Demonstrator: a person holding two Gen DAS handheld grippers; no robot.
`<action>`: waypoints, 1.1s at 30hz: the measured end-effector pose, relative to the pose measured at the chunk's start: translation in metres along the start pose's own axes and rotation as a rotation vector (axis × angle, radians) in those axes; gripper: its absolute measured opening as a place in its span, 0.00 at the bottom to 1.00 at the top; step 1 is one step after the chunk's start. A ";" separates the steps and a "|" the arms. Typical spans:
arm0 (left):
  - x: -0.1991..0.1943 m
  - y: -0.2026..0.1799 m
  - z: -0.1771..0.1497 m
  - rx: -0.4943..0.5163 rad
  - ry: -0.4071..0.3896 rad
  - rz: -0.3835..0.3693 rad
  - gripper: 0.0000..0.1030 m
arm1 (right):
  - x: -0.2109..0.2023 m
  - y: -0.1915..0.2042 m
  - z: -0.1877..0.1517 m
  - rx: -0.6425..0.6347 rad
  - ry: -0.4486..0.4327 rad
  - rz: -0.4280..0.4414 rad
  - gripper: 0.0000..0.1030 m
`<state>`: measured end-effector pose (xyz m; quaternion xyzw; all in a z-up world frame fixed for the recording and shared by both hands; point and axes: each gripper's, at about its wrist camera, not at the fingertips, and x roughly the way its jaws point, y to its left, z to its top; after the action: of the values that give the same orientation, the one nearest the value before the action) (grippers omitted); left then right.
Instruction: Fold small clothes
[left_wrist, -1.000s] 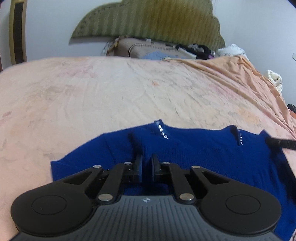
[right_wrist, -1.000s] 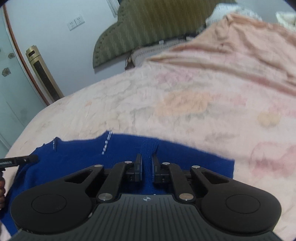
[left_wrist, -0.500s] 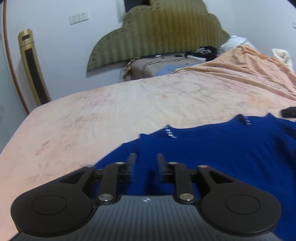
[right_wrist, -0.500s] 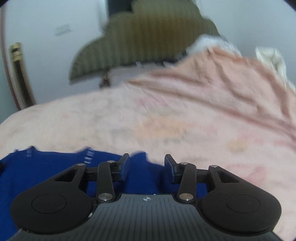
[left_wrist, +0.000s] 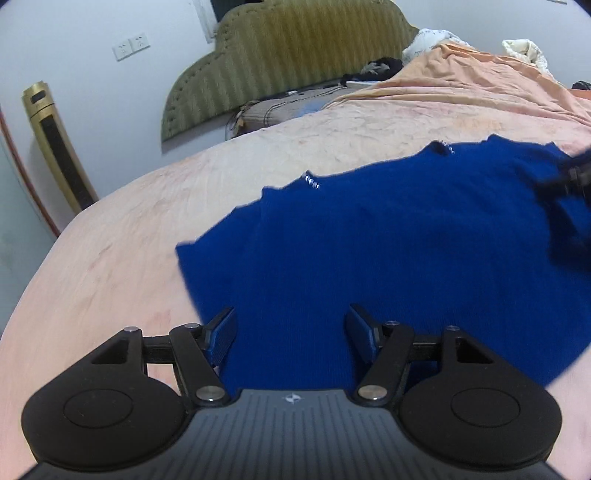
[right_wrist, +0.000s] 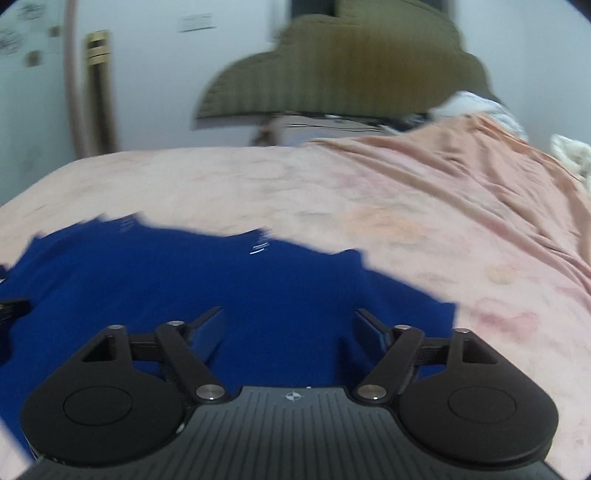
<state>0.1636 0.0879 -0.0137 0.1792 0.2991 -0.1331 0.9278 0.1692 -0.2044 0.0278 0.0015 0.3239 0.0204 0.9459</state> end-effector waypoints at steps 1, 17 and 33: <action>-0.006 0.000 -0.005 -0.009 -0.008 0.006 0.63 | -0.001 0.004 -0.007 -0.018 0.025 0.028 0.84; -0.012 0.012 -0.027 -0.215 -0.010 0.034 0.87 | -0.026 0.024 -0.068 0.001 0.013 -0.101 1.00; -0.011 0.019 -0.030 -0.270 0.004 0.009 0.89 | -0.027 0.024 -0.069 0.014 0.013 -0.094 1.00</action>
<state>0.1466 0.1193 -0.0253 0.0545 0.3153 -0.0870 0.9434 0.1050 -0.1821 -0.0097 -0.0071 0.3299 -0.0262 0.9436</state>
